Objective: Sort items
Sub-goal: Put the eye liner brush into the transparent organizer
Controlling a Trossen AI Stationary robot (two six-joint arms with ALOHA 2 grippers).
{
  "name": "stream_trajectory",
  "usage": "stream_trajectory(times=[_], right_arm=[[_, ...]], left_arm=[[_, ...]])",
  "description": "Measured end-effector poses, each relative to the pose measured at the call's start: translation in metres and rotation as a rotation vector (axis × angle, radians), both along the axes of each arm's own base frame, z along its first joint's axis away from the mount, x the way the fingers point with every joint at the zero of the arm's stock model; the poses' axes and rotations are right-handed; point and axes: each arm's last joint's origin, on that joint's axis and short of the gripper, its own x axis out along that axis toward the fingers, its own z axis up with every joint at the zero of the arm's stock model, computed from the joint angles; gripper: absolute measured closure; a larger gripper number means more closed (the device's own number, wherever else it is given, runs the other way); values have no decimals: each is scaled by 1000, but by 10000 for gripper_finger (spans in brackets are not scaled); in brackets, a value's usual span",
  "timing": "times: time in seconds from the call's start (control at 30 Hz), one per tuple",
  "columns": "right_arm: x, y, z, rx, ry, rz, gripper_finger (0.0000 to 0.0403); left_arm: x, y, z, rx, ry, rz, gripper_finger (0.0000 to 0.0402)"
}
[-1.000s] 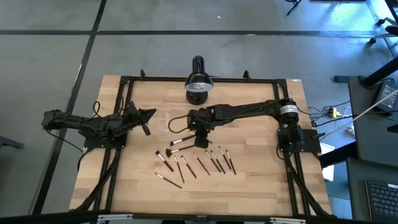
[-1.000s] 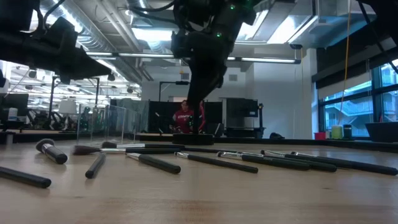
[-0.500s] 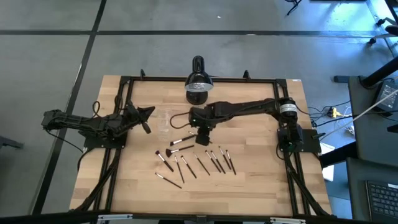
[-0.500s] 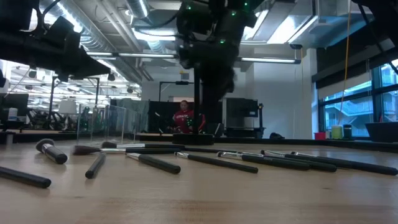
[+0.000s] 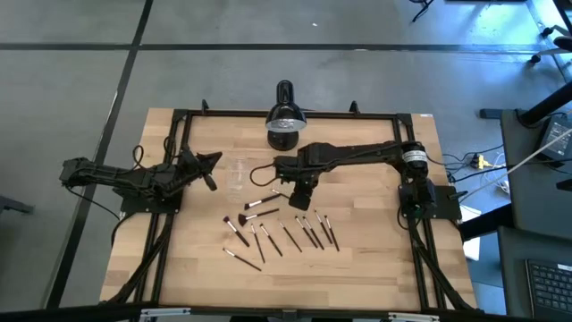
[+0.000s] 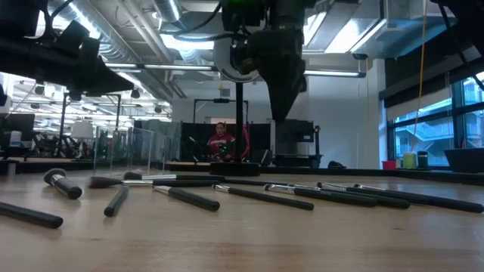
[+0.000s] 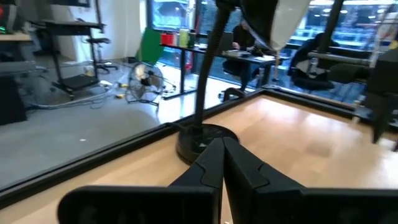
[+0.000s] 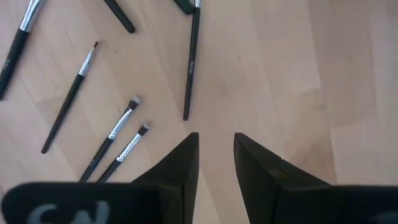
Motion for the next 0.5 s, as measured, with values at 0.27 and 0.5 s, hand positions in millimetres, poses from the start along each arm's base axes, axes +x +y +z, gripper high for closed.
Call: stream_trajectory(times=[0.27, 0.5], right_arm=[[18, -4, -27, 92, -21, -17, 302], [29, -7, -49, 46, -12, 33, 302]], left_arm=[[-1, 2, 0, 25, 18, 74, 399], [-2, 2, 0, 38, 31, 83, 397]])
